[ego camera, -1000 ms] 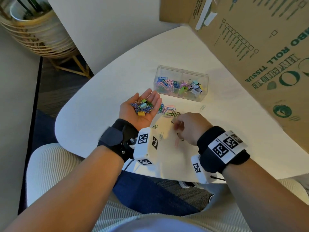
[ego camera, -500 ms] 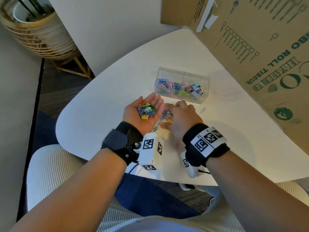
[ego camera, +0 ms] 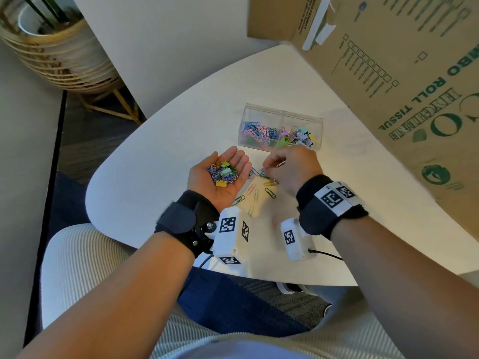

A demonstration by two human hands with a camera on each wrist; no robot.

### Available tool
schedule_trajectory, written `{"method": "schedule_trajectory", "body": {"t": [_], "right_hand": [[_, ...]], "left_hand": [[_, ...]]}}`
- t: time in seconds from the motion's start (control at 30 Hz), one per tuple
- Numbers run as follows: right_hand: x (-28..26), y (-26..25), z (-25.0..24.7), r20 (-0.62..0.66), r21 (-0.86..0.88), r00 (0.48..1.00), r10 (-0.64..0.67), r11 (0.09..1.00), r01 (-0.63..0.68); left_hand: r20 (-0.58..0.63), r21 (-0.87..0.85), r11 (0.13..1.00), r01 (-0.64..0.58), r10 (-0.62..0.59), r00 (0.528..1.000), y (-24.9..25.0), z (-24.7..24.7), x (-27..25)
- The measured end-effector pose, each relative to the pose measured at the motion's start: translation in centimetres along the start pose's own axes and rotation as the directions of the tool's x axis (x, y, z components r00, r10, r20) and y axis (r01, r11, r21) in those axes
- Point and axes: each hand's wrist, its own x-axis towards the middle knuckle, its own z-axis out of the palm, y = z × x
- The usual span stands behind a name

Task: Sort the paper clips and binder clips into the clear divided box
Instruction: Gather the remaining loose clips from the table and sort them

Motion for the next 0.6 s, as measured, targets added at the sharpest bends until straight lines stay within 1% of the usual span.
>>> {"method": "schedule_trajectory", "body": {"t": [0.1, 0.13, 0.17, 0.23, 0.3, 0.37, 0.4, 0.47, 0.53, 0.6], "right_hand": [[-0.8, -1.9, -1.7, -0.110, 0.267, 0.994, -0.015, 0.963, 0.044], [-1.1, -2.7, -2.0, -0.129, 0.322, 0.991, -0.037, 0.944, 0.077], [-1.4, -3.5, -2.2, -0.135, 0.341, 0.988, -0.070, 0.933, 0.113], [-1.9, -4.9, -2.2, -0.093, 0.293, 0.984, -0.150, 0.941, 0.171], [-2.1, -5.6, -1.8, 0.006, 0.200, 0.978, -0.209, 0.958, 0.203], [-2.1, -5.5, -1.5, 0.088, 0.110, 0.971, -0.221, 0.971, 0.211], [-2.1, -5.3, -1.6, 0.096, 0.084, 0.972, -0.216, 0.974, 0.208], [-2.2, -5.1, -2.0, 0.050, 0.106, 0.978, -0.201, 0.975, 0.195], [-2.5, -5.2, -2.7, -0.043, 0.179, 0.981, -0.187, 0.965, 0.191], [-2.7, -5.2, -3.4, -0.139, 0.187, 0.966, -0.217, 0.952, 0.241]], "left_hand": [[-0.006, 0.018, 1.000, 0.021, -0.021, 1.000, -0.4, 0.2, -0.1], [-0.001, 0.014, 0.999, 0.028, -0.028, 1.000, -0.6, 0.3, -0.1], [0.014, 0.010, 0.999, 0.034, -0.034, 0.999, -1.0, 0.5, -0.2], [0.066, 0.014, 0.999, 0.044, -0.044, 0.997, -1.8, 1.0, -0.5], [0.122, 0.001, 0.998, 0.057, -0.057, 0.991, -2.5, 1.7, -0.9], [0.144, -0.021, 0.996, 0.090, -0.086, 0.986, -2.9, 2.3, -1.2], [0.153, -0.023, 0.995, 0.096, -0.091, 0.984, -2.9, 2.5, -1.2], [0.180, -0.005, 0.996, 0.086, -0.083, 0.980, -2.8, 2.6, -1.2], [0.206, 0.024, 0.997, 0.072, -0.076, 0.976, -2.6, 2.6, -0.9], [0.234, 0.022, 0.997, 0.078, -0.081, 0.969, -2.4, 2.9, -0.9]]}}
